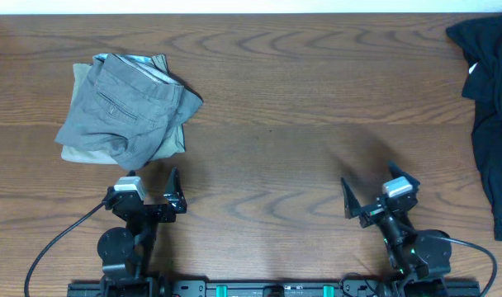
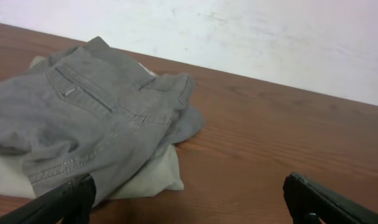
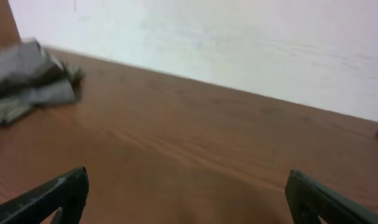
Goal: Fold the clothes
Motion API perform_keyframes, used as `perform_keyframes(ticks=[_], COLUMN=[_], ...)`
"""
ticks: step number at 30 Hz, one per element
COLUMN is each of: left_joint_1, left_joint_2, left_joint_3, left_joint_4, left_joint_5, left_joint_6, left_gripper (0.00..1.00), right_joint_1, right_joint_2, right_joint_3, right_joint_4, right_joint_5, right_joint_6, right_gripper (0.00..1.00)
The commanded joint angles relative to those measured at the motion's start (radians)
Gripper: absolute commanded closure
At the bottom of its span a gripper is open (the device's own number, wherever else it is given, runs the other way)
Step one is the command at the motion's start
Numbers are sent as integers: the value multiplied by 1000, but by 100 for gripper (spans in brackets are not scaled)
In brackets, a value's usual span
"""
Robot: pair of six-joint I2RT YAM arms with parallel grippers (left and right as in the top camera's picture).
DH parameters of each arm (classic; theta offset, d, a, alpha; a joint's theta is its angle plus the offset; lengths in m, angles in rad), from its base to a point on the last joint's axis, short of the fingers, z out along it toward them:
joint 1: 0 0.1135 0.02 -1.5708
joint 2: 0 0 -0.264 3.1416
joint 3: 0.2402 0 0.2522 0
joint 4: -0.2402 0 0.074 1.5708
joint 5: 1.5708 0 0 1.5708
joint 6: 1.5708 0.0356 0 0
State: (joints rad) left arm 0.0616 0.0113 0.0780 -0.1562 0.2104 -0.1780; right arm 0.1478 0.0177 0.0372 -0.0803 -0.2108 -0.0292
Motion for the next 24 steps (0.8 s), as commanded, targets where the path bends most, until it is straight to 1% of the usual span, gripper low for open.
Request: perform_keyframes(ticks=[1, 3, 5, 7, 10, 12, 15, 17, 18, 19, 21, 24], left_joint_1=[-6, -6, -6, -6, -6, -6, -6, -6, -6, -6, -6, -6], left_joint_2=[9, 30, 79, 151, 313, 468, 642, 771, 834, 863, 946, 1014], left_joint_3=[-18, 15, 77, 145, 278, 399, 545, 668, 735, 766, 856, 914], left_joint_4=[-6, -23, -38, -53, -104, -164, -237, -298, -332, -346, -384, -404], left_joint_5=[17, 16, 3, -19, -25, -23, -15, 13, 36, 48, 110, 174], left_joint_6=[-35, -35, -34, -34, -29, -30, -30, -30, -30, -30, -29, -32], left_gripper=[2, 2, 2, 2, 2, 2, 2, 2, 2, 2, 2, 2], right_joint_1=[-4, -4, -4, -4, -4, -4, -4, -5, -5, -5, -7, -18], right_joint_2=[-3, 3, 18, 48, 152, 277, 464, 608, 706, 750, 907, 1107], right_joint_3=[-4, -3, 8, 31, 90, 158, 271, 371, 444, 478, 608, 772], right_joint_4=[57, 131, 175, 173, 174, 170, 136, 80, 29, 3, -107, -228], right_joint_5=[-11, -14, -14, -14, -14, -14, -18, -27, -34, -34, -33, -61], right_joint_6=[143, 204, 235, 243, 242, 242, 242, 242, 242, 242, 241, 212], right_gripper=[1, 1, 1, 1, 1, 1, 1, 1, 1, 1, 1, 1])
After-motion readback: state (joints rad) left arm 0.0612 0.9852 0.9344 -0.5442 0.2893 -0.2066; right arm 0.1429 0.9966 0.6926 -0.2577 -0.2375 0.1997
